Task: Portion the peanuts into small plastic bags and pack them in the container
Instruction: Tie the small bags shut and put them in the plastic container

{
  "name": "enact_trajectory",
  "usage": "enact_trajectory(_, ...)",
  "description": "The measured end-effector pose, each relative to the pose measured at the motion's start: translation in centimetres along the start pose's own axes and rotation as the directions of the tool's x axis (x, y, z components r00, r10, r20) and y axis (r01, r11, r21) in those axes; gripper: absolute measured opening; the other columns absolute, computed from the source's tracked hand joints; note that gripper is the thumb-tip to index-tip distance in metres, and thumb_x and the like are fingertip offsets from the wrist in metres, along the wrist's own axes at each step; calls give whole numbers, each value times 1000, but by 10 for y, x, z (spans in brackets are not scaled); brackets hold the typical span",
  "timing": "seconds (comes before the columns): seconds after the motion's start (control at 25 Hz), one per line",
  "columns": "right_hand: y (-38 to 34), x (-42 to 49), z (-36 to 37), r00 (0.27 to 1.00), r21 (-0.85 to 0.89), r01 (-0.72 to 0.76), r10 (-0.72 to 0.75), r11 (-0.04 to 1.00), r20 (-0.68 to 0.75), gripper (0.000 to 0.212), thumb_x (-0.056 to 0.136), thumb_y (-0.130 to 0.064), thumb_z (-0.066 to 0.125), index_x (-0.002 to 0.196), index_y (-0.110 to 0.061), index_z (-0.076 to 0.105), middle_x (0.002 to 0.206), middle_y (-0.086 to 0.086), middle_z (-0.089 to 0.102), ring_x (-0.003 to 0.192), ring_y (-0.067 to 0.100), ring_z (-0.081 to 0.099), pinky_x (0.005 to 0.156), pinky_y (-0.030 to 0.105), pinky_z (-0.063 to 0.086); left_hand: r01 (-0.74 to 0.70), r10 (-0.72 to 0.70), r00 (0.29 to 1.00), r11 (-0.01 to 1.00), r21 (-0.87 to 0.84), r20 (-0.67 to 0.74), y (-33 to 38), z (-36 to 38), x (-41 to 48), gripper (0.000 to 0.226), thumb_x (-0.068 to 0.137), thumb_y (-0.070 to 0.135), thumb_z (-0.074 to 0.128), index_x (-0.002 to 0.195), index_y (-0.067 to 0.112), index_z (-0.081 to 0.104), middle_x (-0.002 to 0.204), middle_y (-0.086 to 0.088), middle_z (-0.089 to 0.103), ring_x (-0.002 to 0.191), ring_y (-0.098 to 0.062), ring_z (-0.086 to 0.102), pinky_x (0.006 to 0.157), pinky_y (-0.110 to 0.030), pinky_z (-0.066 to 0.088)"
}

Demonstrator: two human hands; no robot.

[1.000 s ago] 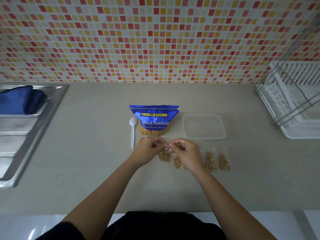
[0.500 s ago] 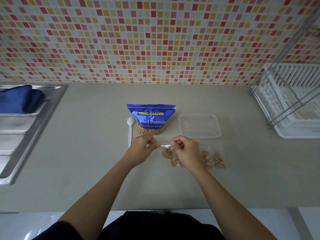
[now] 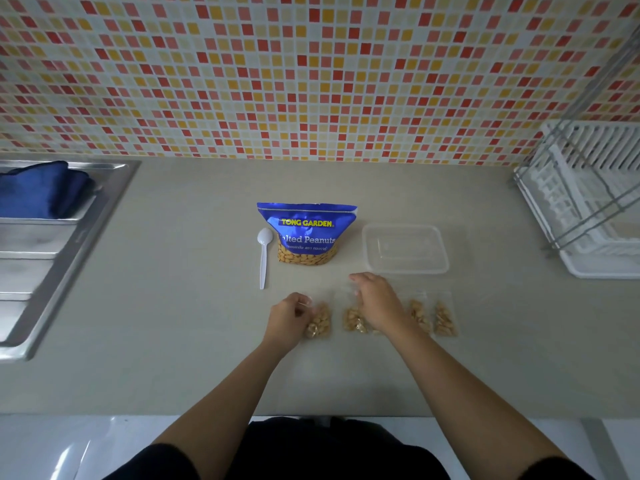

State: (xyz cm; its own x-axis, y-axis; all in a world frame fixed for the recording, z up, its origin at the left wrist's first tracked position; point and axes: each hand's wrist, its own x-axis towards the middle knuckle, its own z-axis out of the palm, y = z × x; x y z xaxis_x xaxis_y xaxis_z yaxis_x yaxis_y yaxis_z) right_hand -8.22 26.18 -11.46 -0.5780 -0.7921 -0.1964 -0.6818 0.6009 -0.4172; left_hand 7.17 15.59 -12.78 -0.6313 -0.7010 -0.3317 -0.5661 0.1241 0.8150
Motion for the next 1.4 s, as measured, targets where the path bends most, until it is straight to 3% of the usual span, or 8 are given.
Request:
enact_trajectory(0.16, -2, 5, 8, 997, -138, 32, -21, 990, 80, 47, 85, 3, 47, 129, -11, 45, 122, 14, 55, 114, 32, 47, 90, 39, 42, -37, 49, 997, 983, 181, -61, -1, 3, 4, 27, 83, 19, 65, 106, 6, 59, 87, -10, 67, 87, -26, 63, 76, -28, 49)
enact_trajectory(0.32, 1, -1, 2, 994, 44, 93, -90, 995, -55, 42, 80, 3, 51, 119, -12, 54, 104, 10, 60, 101, 29, 52, 86, 39, 45, -73, 119, 985, 944, 321, -127, -4, 1, 1, 40, 86, 25, 60, 120, 5, 53, 110, -13, 61, 104, -30, 56, 89, -36, 45)
enact_trajectory(0.44, 5, -12, -7, 978, 179, 196, -179, 964, -104, 41, 78, 3, 53, 115, -14, 57, 88, -3, 57, 90, 23, 58, 82, 32, 45, -221, 253, 958, 951, 215, -135, 9, 6, -2, 38, 84, 18, 61, 119, 6, 54, 114, -9, 58, 102, -25, 56, 88, -30, 44)
enact_trajectory(0.6, 2, -25, -21, 974, 330, 219, -188, 918, -123, 36, 82, -1, 57, 115, -15, 56, 87, -5, 57, 87, 14, 58, 80, 19, 41, -229, 225, 966, 973, 16, 128, 36, 21, -2, 34, 83, 11, 61, 117, 13, 57, 95, 0, 65, 86, -16, 62, 76, -17, 47)
enact_trajectory(0.72, 1, -33, -22, 962, 521, 178, -38, 835, -269, 39, 80, -7, 66, 116, -14, 55, 103, -2, 59, 90, 6, 58, 81, 5, 38, -186, 205, 973, 969, -164, 109, 39, 26, -3, 16, 84, 8, 62, 96, 18, 66, 81, -5, 70, 69, -17, 63, 67, -25, 50)
enact_trajectory(0.84, 3, -40, -22, 961, 805, -2, 222, 594, -162, 29, 83, -18, 67, 109, -24, 56, 103, -7, 62, 92, 6, 61, 86, 16, 44, -115, 158, 981, 939, -324, 109, 47, 18, -4, 22, 85, 5, 61, 85, 25, 67, 77, -6, 65, 67, -15, 59, 69, -31, 50)
enact_trajectory(1.0, -8, -45, -13, 934, 870, -35, 326, 491, -146, 16, 86, -19, 63, 74, -29, 69, 74, -6, 71, 73, 9, 66, 80, 31, 50, -27, 116, 979, 889, -456, 169, 66, 8, -10, 15, 86, 6, 60, 87, 20, 66, 78, -3, 61, 67, -14, 58, 57, -18, 48)
enact_trajectory(1.4, -25, -48, -9, 919, 877, 22, 335, 480, -206, 10, 84, -26, 65, 77, -28, 71, 64, -3, 68, 64, 12, 62, 72, 40, 53, -200, 217, 975, 943, -266, 37, 75, 1, -16, 13, 85, 20, 64, 76, 29, 66, 78, 4, 66, 69, -21, 63, 64, -33, 51)
